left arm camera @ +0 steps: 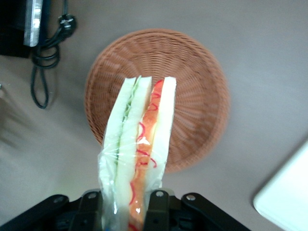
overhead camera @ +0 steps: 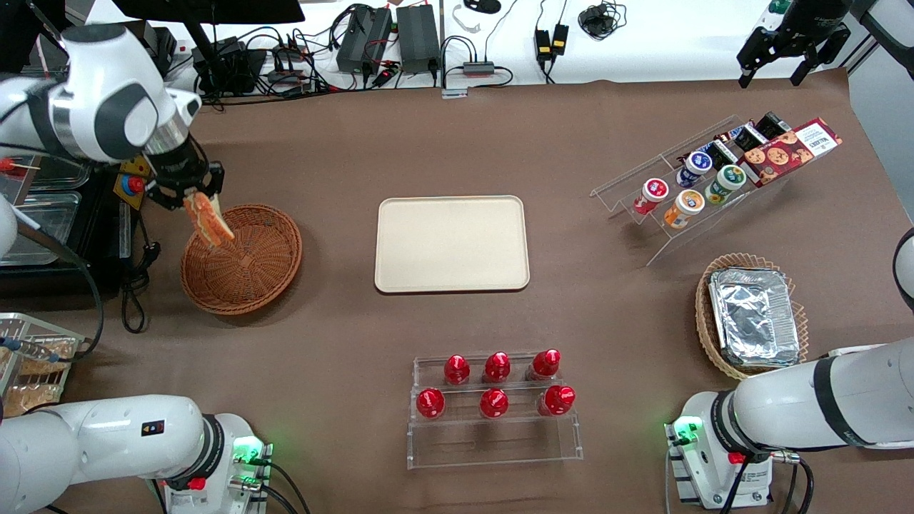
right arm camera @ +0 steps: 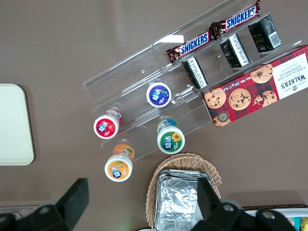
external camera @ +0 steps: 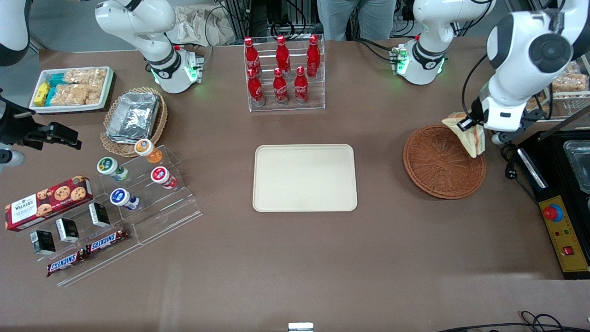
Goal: Place sandwich from basket to tray
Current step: 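Lift the sandwich with the left gripper and carry it toward the cream tray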
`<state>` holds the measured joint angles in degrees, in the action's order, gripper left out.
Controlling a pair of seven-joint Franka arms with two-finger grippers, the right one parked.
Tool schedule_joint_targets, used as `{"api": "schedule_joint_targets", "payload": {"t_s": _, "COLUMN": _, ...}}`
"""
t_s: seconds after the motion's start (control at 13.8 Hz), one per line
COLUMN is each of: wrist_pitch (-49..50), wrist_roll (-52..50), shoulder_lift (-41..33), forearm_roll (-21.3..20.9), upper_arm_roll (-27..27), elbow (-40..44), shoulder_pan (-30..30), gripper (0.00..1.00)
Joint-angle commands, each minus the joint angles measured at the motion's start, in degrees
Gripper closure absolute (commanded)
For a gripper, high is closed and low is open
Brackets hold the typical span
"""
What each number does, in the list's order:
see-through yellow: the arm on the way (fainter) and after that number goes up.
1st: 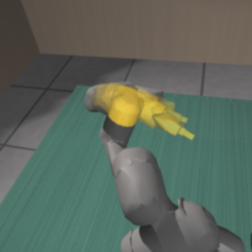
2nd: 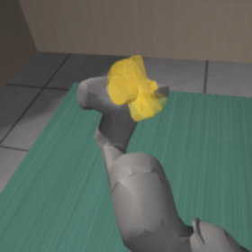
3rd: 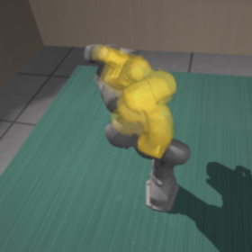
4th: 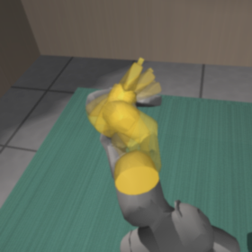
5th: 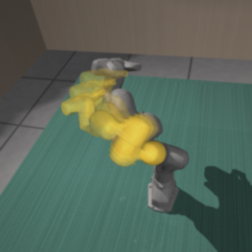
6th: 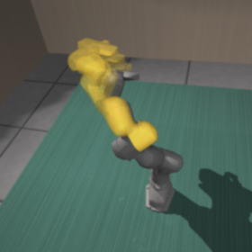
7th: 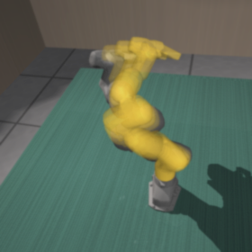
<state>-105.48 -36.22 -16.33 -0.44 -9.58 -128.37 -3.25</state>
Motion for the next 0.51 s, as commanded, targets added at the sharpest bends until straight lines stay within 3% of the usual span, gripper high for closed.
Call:
{"api": "schedule_joint_targets", "payload": {"t_s": 0.0, "wrist_pitch": 4.0, "wrist_roll": 2.3, "shoulder_lift": 1.2, "forearm_roll": 3.3, "upper_arm_roll": 0.1, "elbow": 6.2, "shoulder_pan": 5.9, "gripper": 1.0}}
{"api": "schedule_joint_targets", "payload": {"t_s": 0.44, "wrist_pitch": -8.0, "wrist_roll": 2.3, "shoulder_lift": 5.6, "forearm_roll": 7.5, "upper_arm_roll": 0.1, "elbow": 6.0, "shoulder_pan": 25.0, "gripper": 1.0}}
